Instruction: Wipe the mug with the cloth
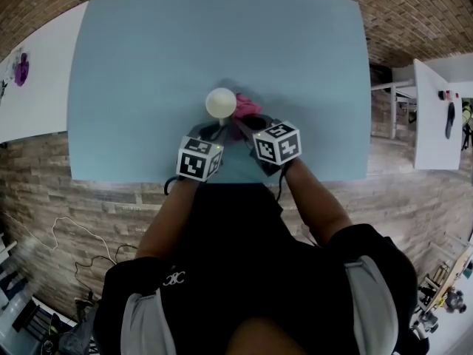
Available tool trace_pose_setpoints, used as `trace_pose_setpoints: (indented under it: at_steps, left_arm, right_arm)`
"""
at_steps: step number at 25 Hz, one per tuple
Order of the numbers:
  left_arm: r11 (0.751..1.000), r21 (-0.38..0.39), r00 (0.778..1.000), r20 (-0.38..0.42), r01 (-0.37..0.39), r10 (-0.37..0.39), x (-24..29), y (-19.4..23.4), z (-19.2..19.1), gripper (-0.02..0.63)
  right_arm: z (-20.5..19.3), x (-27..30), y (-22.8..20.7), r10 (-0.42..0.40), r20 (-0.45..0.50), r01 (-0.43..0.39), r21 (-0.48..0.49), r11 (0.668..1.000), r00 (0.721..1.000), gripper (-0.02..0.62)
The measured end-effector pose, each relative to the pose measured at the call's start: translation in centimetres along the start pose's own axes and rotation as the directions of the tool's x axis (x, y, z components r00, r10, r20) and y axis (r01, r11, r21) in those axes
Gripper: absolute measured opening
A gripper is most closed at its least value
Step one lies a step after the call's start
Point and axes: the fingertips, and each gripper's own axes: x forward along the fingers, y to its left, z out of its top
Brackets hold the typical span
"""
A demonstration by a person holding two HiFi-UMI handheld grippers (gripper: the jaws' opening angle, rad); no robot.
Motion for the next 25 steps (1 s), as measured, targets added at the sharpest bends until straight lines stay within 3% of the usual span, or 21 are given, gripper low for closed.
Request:
trace_pose_setpoints:
  at_steps: [5,13,16,21,25]
  left_arm:
    - [1.000,0.006,1.000,-0.015,0.005,-0.005,0.2,0.1,-0.2,0.057]
    - [0.999,0.030,0.999,-0.048,0.016,-0.014,0.2,-0.2,-0.6,0.054]
    - [0.999,0.045,0.998,-0.059,0.020,-0.017,0.1,-0.5,-0.9,0.054]
    - [0.997,0.066,0.998,-0.062,0.031,-0.027,0.1,-0.6,-1.2,0.048]
    - [0.996,0.081,0.998,-0.057,0.036,-0.032,0.2,-0.8,-1.2,0.049]
  right_arm:
    - [-2.9,1.5,1.5,-0.003,-0.114,-0.009,-0.104,0.995,0.994,0.037]
    - [0.9,0.1,-1.8,-0.075,0.022,0.077,-0.063,0.995,0.997,0.037]
    - [0.7,0.8,-1.6,-0.037,-0.012,0.036,-0.084,0.996,0.999,0.037]
    - [-1.2,1.0,2.0,0.058,-0.096,-0.082,-0.264,0.961,0.994,0.037]
    - [-0.6,0.5,1.8,0.089,-0.077,-0.106,-0.266,0.958,0.993,0.037]
